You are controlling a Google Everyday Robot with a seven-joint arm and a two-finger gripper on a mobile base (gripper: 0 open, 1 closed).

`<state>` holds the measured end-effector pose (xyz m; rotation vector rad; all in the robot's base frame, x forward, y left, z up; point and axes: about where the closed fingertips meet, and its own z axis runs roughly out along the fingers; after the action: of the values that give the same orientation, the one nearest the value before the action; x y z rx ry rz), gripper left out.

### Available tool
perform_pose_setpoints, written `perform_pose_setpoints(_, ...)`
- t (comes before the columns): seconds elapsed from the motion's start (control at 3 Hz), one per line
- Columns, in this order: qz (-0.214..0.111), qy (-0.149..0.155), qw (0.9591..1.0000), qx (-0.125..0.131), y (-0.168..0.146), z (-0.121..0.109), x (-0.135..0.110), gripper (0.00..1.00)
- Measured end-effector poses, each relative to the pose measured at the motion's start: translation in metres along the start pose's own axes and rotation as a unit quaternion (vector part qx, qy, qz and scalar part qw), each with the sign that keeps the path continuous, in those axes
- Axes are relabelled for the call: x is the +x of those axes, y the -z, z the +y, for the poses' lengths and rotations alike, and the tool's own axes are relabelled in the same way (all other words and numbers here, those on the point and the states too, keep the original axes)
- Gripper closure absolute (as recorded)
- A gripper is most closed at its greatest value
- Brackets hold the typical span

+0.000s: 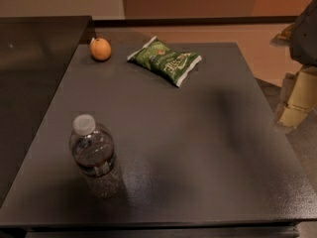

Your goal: Move green jalapeno chip bag near water bottle

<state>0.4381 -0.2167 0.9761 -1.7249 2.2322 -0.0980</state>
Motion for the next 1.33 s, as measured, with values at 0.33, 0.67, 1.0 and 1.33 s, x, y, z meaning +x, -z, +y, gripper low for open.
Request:
perform_pose_setpoints(0.33,0.000,-0.001,1.0000,0.001,0.000,-0.001,0.000,0.00)
perform_pose_setpoints(0.67,-0.023,0.004,0.9997,0.002,-0.015,-0.016,-0.018,0.00)
perform_pose_setpoints(1.0,-0.048,0.020,0.9987,-0.004,-0.043,-0.037,-0.051,0.00)
perform_pose_setpoints(1.33,-0.075,0.031,0.9967,-0.004,-0.085,-0.058,-0.094,0.00)
